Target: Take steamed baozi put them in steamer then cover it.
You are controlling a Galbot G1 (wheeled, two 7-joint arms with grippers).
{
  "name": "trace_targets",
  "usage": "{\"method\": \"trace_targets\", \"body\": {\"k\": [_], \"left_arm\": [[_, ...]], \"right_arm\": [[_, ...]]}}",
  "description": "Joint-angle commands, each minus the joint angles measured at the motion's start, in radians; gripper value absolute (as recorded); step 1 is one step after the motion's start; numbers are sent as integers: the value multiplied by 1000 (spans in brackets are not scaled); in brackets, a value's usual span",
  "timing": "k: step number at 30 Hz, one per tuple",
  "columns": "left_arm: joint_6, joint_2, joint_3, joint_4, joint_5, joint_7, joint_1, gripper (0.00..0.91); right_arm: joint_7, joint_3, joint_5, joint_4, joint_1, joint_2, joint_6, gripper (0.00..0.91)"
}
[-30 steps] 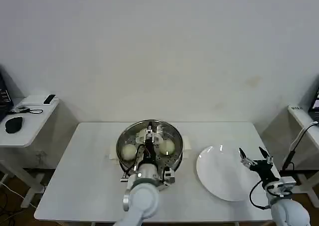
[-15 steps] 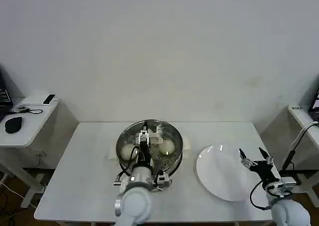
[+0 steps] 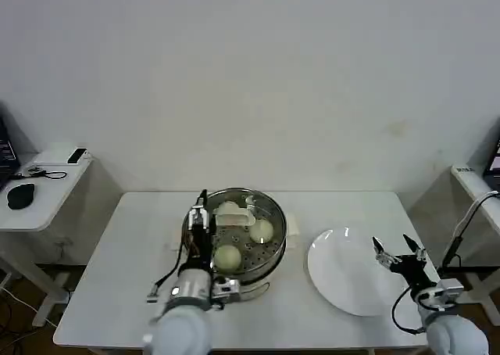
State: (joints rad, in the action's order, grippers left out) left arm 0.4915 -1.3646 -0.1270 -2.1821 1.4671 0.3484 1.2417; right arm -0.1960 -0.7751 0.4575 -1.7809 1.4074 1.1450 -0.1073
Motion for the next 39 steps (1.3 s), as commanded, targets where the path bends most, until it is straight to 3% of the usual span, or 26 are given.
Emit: {"method": "trace_targets", "body": {"k": [1, 4, 8, 13, 22, 26, 39], "left_arm": [[-15, 95, -282, -192, -455, -70, 167, 907], [-96, 68, -396, -160, -682, -204, 209, 907], [-283, 48, -541, -71, -965, -266, 269, 907], [-346, 45, -639, 32, -1214, -301, 338, 907], [-360, 19, -630, 107, -1343, -349, 422, 907], [-323, 1, -639, 115, -1395, -331, 439, 907], [-338, -18, -659, 109, -1469, -324, 486, 907]], "right_arm": [[25, 41, 7, -36, 0, 15, -25, 907], [28, 49, -33, -33, -12, 35, -15, 907], [38, 72, -39, -73, -5, 50, -11, 907], [56, 117, -15, -102, 3, 57, -34, 907], [95, 192, -21, -80, 0, 74, -34, 907], [114, 220, -32, -81, 2, 77, -36, 907], [141, 201, -84, -101, 37, 74, -29, 907]]}}
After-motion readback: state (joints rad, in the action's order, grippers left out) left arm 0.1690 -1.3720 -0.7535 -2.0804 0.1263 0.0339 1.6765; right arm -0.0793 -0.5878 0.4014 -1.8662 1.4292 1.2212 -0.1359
